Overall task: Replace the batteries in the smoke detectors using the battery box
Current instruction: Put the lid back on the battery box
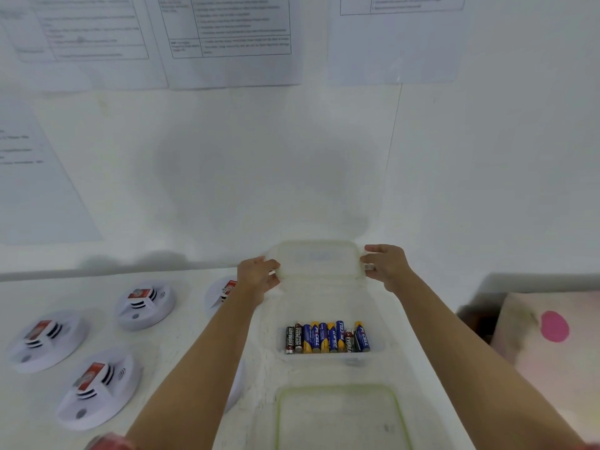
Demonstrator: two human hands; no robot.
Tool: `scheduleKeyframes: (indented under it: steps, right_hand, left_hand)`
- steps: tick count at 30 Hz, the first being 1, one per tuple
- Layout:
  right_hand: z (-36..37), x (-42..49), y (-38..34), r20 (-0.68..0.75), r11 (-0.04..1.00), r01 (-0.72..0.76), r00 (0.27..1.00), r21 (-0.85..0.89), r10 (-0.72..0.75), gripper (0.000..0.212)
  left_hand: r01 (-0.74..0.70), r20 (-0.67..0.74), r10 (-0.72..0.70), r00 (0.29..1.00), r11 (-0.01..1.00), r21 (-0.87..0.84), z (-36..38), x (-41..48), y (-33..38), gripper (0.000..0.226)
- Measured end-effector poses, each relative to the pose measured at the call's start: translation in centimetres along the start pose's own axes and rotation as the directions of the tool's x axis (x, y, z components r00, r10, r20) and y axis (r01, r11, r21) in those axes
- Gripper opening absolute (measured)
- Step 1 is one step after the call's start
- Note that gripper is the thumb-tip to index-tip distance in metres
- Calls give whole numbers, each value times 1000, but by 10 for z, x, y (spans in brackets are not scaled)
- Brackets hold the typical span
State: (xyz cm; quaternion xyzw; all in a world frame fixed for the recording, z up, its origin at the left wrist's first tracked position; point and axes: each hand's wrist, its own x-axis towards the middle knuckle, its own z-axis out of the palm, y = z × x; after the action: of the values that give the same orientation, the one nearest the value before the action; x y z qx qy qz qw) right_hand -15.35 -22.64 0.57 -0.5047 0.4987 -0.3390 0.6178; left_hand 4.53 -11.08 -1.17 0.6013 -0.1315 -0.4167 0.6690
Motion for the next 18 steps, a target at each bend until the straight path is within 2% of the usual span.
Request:
scheduleKeyframes:
  steps: [4,6,9,14,18]
  right_hand:
    - [-1,0,0,-3,1000,-13,1000,15,13,39]
    - [-1,4,-1,-11,1000,-29,1000,10,29,38]
    - [0,6,0,-10,999,-15,1000,-38,14,34]
    - [-2,7,0,59,998,-55,997,-8,55,43]
    - [-1,4,0,61,997,-83,995,7,82,40]
  left_hand:
    - [11,8,-11,1000,1000,-26,-3,2,0,46]
    - [29,9,-29,1000,999,-17,-3,4,-1,40]
    - [58,8,-58,998,998,21,0,4,0,17]
    - [86,19,-86,996,996,5,0,11,-3,20]
    - [108,5,-108,994,994,11,-4,12,-5,20]
